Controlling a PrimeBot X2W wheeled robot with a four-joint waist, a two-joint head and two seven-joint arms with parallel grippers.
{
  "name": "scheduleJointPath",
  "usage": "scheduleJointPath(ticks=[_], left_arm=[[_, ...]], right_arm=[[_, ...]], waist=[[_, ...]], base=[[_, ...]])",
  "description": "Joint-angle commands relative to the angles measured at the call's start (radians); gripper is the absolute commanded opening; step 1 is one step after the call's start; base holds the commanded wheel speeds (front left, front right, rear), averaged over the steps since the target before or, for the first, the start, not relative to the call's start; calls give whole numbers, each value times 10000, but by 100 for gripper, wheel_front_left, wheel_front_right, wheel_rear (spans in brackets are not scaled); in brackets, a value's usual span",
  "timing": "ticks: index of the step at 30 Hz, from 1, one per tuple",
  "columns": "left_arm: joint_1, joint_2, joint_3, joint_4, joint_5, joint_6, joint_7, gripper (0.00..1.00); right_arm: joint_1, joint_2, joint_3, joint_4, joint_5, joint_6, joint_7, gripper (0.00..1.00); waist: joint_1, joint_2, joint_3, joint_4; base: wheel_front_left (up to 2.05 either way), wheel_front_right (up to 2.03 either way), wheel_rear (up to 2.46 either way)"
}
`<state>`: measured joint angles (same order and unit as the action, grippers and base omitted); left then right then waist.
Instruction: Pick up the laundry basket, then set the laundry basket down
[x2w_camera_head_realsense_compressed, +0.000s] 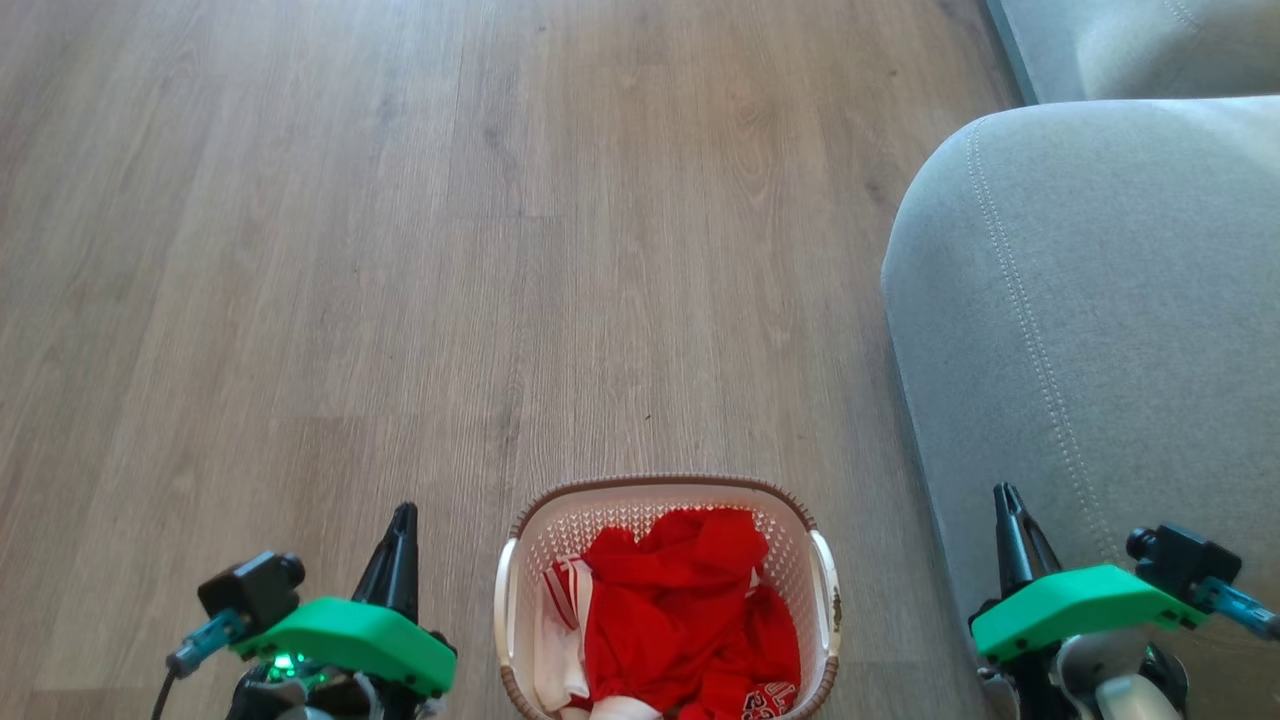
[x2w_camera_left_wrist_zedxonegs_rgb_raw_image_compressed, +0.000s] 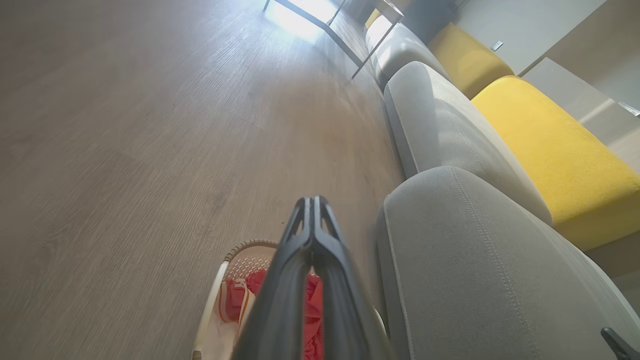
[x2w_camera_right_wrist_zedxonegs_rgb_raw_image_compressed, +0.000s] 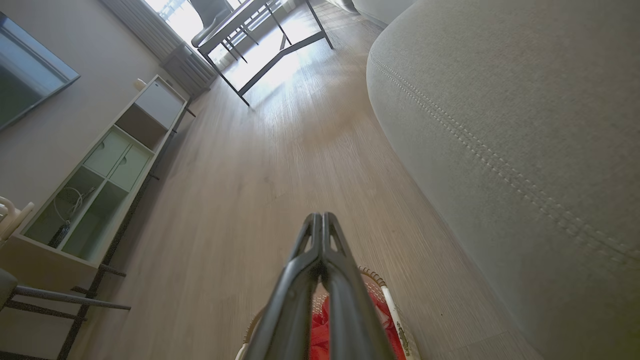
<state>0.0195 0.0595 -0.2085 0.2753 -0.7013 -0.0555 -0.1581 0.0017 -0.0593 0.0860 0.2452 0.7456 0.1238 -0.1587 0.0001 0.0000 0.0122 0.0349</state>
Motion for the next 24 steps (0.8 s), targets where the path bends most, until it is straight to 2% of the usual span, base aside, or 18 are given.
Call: scheduleJointPath(ticks=[1, 24], left_arm=[[-486, 122, 289, -311, -263, -83, 60, 0], [-678, 162, 921, -320, -2673, -258, 644, 0]], right_arm=[[-560, -140, -69, -262, 260, 23, 78, 0], [-689, -167, -450, -202, 2546, 35, 669, 0]], waist=[[-1, 0, -2, -5], [-1, 0, -24, -95]], base=[[0, 0, 0], [0, 0, 0]])
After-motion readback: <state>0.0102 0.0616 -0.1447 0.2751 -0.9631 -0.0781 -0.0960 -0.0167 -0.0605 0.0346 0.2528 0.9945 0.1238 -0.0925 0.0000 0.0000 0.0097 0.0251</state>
